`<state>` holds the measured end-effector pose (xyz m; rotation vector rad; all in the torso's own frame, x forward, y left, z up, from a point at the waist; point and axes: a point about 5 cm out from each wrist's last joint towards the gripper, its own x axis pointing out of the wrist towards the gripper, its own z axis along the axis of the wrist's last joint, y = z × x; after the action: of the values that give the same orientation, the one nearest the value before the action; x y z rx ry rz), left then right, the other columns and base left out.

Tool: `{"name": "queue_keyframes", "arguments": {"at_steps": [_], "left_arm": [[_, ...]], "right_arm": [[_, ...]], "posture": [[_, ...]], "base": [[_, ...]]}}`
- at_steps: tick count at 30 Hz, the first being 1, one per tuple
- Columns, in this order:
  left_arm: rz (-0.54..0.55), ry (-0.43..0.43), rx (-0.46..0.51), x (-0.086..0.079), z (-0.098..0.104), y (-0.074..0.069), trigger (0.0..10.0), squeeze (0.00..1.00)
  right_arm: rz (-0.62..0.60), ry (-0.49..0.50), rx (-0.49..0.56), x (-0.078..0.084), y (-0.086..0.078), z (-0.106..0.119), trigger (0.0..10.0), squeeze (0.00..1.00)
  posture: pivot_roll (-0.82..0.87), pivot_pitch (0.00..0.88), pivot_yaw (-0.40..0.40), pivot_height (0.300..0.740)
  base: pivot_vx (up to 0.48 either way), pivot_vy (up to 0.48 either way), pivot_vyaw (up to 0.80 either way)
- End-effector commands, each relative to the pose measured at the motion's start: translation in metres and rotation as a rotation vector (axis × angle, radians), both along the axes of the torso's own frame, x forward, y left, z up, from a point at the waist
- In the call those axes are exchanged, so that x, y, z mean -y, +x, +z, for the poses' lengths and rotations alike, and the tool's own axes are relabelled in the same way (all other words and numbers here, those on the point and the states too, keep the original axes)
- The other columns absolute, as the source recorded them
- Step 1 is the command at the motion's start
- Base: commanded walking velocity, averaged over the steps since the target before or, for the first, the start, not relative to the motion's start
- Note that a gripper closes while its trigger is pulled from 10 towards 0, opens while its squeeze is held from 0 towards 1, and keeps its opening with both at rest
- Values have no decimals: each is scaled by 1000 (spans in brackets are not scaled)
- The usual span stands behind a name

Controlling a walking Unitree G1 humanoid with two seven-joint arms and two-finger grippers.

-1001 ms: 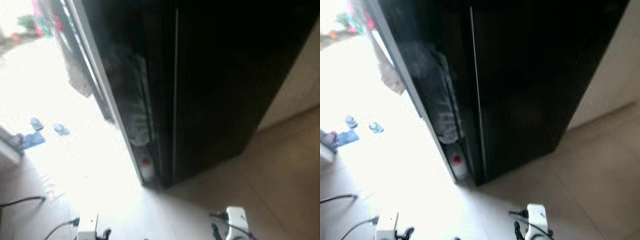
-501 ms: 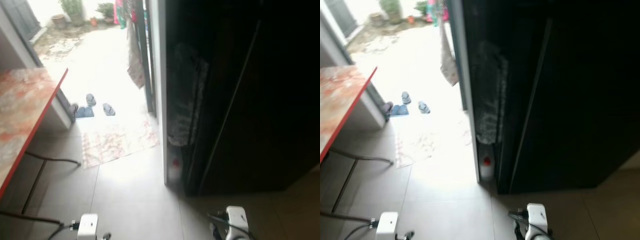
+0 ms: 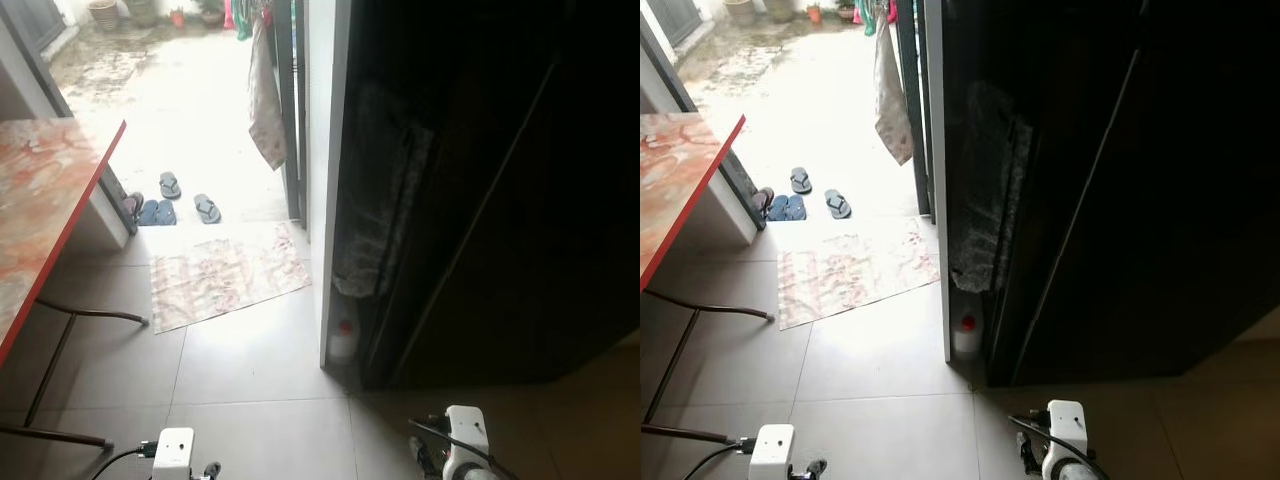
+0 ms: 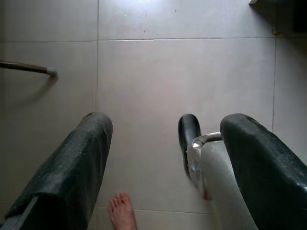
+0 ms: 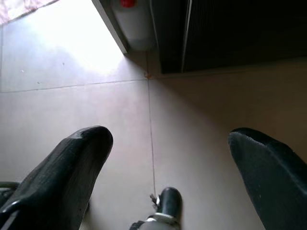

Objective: Restocking fridge

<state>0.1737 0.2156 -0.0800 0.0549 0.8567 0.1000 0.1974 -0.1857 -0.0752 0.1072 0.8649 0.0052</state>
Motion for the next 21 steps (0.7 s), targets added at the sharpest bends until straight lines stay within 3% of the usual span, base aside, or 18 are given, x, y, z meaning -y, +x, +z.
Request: {"name": "queue_keyframes", "arguments": {"at_steps": [1, 8, 13, 17, 21], "left_arm": [[6, -5, -16, 2, -2, -3, 10000, 0], [-2, 0, -18, 3, -2, -3, 10000, 0], [-10, 3, -23, 4, -3, -3, 10000, 0], [-14, 2, -26, 5, -3, -3, 10000, 0], [-20, -2, -30, 7, -4, -5, 10000, 0]], "right_arm": [[-15, -12, -29, 8, -9, -4, 10000, 0], [-16, -19, -27, 7, -8, -3, 10000, 0], [-20, -23, -12, 8, -6, -2, 10000, 0], [-31, -27, 27, 10, 2, 3, 10000, 0], [-63, -14, 127, 15, 21, 16, 10000, 0]], "posture": [[0, 106, 1, 740], [-2, 105, 1, 740], [-3, 106, 1, 740], [-6, 110, 1, 740], [-12, 118, -1, 740]], "base": [[322, 0, 0], [313, 0, 0], [0, 0, 0], [0, 0, 0], [0, 0, 0]]}}
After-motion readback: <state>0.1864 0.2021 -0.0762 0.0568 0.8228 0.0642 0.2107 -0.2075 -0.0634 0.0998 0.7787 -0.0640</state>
